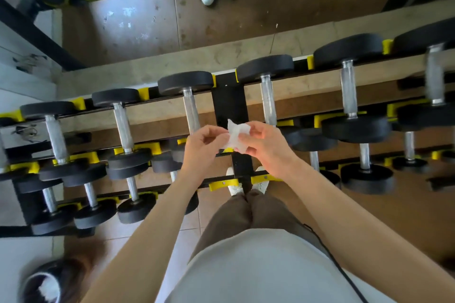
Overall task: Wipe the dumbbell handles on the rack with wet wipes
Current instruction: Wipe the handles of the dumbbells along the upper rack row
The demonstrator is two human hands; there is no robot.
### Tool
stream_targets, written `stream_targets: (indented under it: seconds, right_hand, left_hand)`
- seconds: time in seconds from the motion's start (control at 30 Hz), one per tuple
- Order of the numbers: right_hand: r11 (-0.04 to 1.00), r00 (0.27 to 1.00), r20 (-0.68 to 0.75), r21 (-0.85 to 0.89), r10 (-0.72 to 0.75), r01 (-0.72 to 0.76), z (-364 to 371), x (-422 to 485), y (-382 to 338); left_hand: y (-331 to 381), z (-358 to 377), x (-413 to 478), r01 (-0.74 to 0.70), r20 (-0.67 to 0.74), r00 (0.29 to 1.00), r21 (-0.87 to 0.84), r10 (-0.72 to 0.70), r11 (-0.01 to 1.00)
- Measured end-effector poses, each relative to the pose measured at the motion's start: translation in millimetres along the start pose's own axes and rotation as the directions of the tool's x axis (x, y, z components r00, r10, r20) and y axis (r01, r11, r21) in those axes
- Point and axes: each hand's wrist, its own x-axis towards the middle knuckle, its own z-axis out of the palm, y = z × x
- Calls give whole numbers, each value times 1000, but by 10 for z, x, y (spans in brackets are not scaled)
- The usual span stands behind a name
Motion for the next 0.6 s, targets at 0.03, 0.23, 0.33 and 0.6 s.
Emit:
stream_targets:
  seconds: [0.03, 0.23, 0.33, 0.6]
  right_hand:
    - [998, 1000, -28, 60, 11, -9, -56, -15, 4]
    - [986, 971, -231, -163, -53, 15, -240, -126, -62]
    - [983, 974, -224, -182, -39, -3, -301, -154, -151]
    - [912, 835, -502, -410, -225, -1, -651, 236, -471]
  left_hand:
    - [-30, 84, 26, -12, 19, 1000, 22, 11, 1000]
    - [33, 498, 119, 52, 181, 983, -109, -32, 993]
    - [-1, 638, 201, -16, 88, 996, -92, 24, 996]
    - [11, 828, 564, -36, 143, 989, -70, 45, 997]
